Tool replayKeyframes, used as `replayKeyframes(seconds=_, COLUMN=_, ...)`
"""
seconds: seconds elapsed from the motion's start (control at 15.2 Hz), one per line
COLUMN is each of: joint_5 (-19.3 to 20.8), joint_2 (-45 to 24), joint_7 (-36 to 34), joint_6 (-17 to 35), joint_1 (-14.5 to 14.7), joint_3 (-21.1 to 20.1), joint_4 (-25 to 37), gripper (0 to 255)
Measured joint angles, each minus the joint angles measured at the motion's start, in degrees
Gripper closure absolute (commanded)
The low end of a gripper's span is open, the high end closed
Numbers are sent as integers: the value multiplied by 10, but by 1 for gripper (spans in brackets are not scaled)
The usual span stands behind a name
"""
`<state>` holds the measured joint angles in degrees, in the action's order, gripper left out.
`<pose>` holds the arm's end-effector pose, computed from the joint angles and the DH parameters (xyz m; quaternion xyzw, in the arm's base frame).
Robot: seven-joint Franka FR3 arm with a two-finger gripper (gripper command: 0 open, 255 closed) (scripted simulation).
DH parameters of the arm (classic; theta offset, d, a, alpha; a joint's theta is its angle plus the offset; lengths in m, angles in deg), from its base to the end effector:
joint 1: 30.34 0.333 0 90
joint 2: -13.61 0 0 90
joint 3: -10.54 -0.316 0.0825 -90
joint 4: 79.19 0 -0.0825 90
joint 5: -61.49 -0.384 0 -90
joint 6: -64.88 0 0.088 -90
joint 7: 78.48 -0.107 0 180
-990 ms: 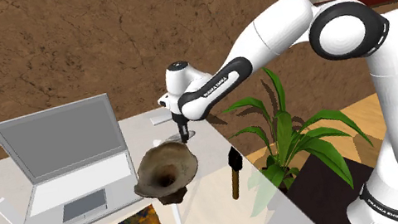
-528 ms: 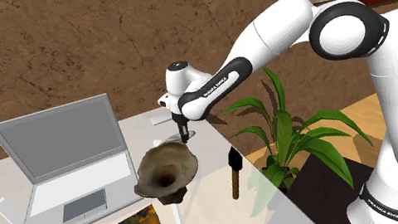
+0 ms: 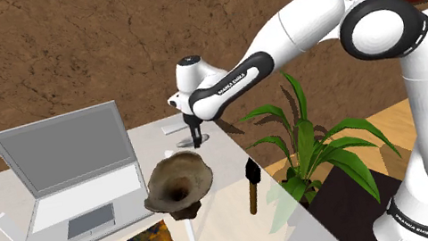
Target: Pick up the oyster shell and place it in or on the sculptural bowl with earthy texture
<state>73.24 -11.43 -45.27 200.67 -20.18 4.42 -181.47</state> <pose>0.6425 0.1786 0.3259 0.8769 0.4715 0.0669 0.0652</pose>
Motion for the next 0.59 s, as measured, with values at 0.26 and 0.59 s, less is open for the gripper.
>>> replayKeyframes(seconds=0.26, joint_5=-5, joint_2=17, joint_7=6, joint_6=-23, joint_1=-2, joint_3=-2, joint_4=6, gripper=255)
replayKeyframes(seconds=0.59, joint_5=-12, joint_2=34, joint_7=13, joint_6=-55, joint_1=-4, joint_3=-5, joint_4=22, gripper=255)
